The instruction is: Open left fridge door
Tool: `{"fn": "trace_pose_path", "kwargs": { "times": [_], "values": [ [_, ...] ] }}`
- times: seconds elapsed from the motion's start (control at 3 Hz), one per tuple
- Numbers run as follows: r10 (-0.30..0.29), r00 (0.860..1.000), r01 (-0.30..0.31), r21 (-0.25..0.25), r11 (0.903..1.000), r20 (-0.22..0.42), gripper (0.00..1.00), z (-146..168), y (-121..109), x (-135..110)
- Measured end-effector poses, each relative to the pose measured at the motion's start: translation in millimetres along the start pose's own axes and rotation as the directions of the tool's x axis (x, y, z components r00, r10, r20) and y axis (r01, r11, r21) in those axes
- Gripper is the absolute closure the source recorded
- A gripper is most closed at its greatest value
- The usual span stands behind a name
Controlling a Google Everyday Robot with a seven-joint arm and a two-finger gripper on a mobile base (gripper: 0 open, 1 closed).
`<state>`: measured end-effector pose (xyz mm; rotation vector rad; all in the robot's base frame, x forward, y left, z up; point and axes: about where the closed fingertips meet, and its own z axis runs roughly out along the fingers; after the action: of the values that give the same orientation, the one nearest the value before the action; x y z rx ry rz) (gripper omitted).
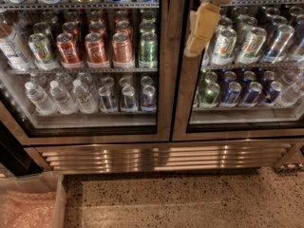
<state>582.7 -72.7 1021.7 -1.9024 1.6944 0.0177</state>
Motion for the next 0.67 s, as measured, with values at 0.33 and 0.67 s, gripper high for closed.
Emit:
{"fn": "trace_pose_path", "kwargs": {
  "times": [0.33, 0.67],
  "values": [
    [0.0, 1.0, 0.0, 0.0, 1.0, 0.0, 0.0, -1.1, -0.2, 2.8],
    [-0.021, 1.0, 0.021, -0.028, 0.9994, 0.018, 0.0, 5.6, 2.2, 0.6]
  ]
}}
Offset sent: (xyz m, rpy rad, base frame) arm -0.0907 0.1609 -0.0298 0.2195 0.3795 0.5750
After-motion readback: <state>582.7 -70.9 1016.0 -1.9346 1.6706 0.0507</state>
